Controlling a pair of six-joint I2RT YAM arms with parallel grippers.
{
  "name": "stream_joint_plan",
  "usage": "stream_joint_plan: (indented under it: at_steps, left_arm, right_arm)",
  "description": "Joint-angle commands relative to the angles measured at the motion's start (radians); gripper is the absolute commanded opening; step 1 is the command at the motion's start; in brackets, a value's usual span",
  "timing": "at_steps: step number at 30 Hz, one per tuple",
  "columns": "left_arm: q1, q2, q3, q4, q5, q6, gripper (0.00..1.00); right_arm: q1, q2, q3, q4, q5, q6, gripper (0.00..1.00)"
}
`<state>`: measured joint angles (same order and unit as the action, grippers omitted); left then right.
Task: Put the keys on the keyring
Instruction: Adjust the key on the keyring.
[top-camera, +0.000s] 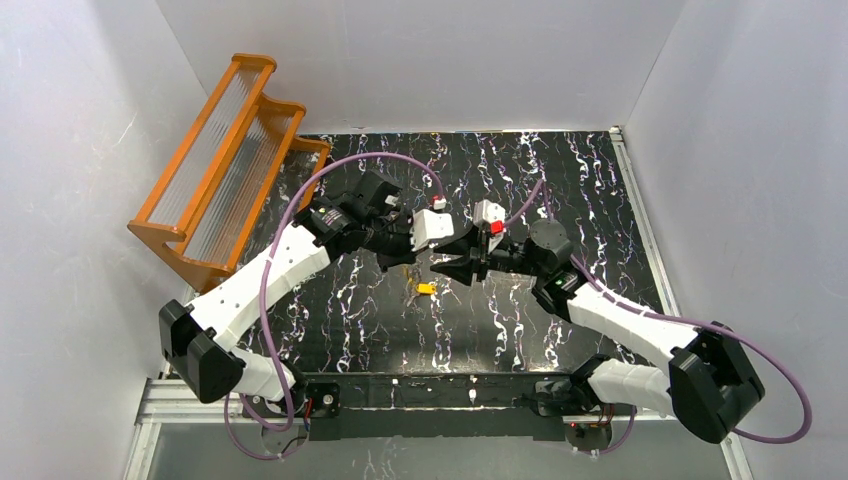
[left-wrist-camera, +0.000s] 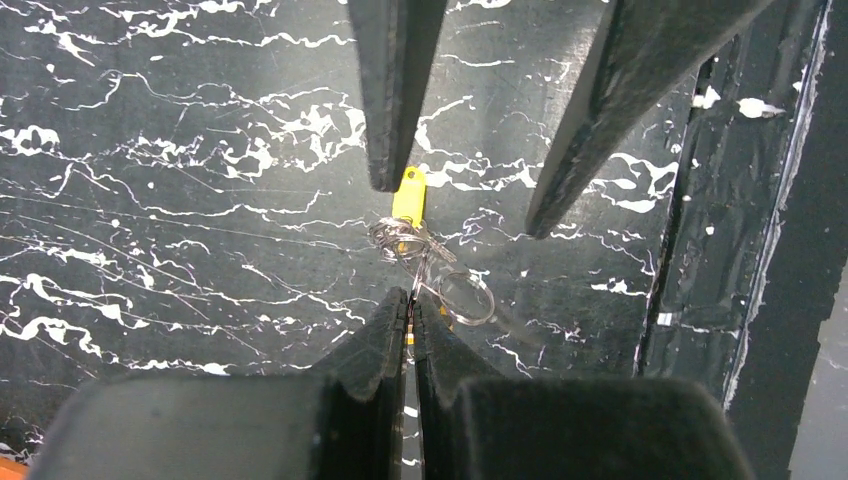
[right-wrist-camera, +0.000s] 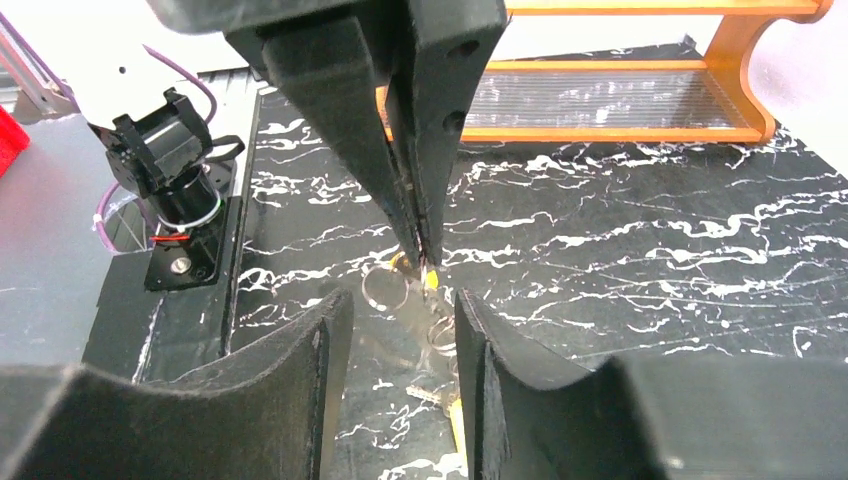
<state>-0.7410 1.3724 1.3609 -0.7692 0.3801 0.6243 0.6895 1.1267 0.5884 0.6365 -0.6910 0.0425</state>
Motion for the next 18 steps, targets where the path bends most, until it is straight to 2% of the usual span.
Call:
stream_joint_plan:
  at_steps: [1,6,14,18]
  left_arm:
    - [-0.012,0.003,0.041,-0.067,0.025,0.025,0.00]
    - [-0.015,-0.031,0.000,-0.001,0.067,0.006,0.00]
    - [-0.017,-0.042,-0.021,0.033,0.096,-0.006,0.00]
    - [-0.018,-0.042,-0.027,0.038,0.106,-0.006,0.00]
  right_arm:
    - [0.008,0.050,-0.005,0.193,-0.047,0.076,0.48]
    - [0.012,0.095,-0.008,0.240,-0.078,0.097,0.39]
    - [0.024,0.146,-0.011,0.261,-0.099,0.100,0.35]
    - [0.024,0.164,-0.009,0.265,-0.095,0.096,0.26]
